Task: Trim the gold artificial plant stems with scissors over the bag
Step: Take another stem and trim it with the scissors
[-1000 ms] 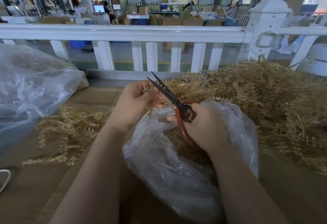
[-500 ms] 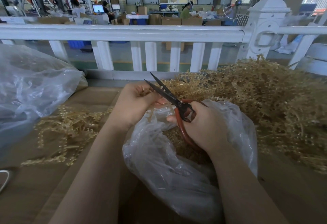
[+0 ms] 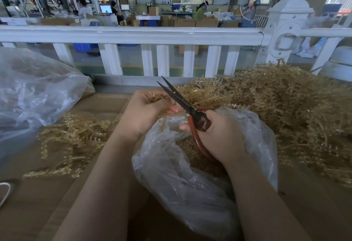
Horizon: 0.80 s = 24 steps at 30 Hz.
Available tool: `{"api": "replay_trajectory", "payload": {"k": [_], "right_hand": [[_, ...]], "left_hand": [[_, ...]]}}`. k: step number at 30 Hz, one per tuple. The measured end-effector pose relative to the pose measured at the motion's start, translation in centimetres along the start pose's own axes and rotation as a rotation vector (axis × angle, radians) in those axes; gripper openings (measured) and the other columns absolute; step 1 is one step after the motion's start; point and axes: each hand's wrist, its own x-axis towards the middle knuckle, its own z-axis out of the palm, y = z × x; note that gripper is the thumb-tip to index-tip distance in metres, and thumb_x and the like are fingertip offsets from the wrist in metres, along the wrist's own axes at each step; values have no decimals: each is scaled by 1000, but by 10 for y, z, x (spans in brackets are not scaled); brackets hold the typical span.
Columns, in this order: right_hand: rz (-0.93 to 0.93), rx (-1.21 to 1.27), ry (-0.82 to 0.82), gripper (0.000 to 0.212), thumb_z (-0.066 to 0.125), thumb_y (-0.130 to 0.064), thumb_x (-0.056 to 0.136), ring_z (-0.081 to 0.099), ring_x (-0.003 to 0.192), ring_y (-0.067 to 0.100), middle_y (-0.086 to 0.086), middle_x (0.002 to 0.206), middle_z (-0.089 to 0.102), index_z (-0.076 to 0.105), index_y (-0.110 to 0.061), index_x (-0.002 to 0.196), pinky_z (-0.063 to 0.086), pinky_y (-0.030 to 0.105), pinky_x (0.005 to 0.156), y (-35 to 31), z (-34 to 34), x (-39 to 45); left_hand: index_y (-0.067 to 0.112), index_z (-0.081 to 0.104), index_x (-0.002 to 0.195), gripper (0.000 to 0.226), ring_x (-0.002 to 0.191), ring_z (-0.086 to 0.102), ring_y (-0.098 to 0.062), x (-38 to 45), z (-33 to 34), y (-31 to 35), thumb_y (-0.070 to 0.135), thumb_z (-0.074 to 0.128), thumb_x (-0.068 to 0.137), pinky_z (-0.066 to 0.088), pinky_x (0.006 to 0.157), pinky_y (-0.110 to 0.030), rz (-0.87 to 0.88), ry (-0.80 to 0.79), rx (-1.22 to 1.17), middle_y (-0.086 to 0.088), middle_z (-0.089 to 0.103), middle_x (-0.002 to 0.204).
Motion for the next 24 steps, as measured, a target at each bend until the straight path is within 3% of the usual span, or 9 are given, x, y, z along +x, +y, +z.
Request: {"api": "replay_trajectory", "payload": {"k": [4,15,18,20,22,24], "right_hand": [[-5,27,-10,43,53,-89,64,55,79,-17,-50,84,52,49,-47,68,38,1,66,0,0,0],[32,99,-37,40,62,-82,65,59,71,-12,-42,74,58,52,-44,68,41,6,61,-4,-2,-1],[105,203,-30,61,58,-86,61,63,65,-1,-22,68,66,67,-27,73,49,17,55,-4,-1,1],[160,309,-49,66,65,-79,65,68,65,9,-5,69,72,74,-16,82,59,38,68,-5,-4,2],[220,406,-73,53,73,-65,73,70,64,18,3,68,72,75,-12,84,60,50,72,-5,-7,4],[264,469,-91,36,79,-47,80,72,68,24,6,71,74,76,-12,86,61,52,74,-6,-7,6]], "left_hand": [[8,76,89,15,77,74,-24,0,1,0,-1,64,90,57,72,-25,-1,-11,5,-10,77,84],[4,75,88,14,68,72,-18,1,-1,0,-3,63,90,54,64,-19,-43,-6,16,-13,75,77],[5,75,87,13,66,72,-16,2,1,-2,1,64,91,53,60,-17,-105,-11,12,-12,75,76],[6,76,87,11,68,73,-18,2,2,-4,3,65,91,55,62,-20,-152,-32,-8,-13,75,77],[6,76,88,10,69,73,-20,3,6,-4,4,66,91,56,64,-22,-174,-71,-7,-14,76,78],[6,76,90,8,66,73,-20,3,12,-4,4,68,90,55,60,-20,-179,-96,2,-13,76,77]]}}
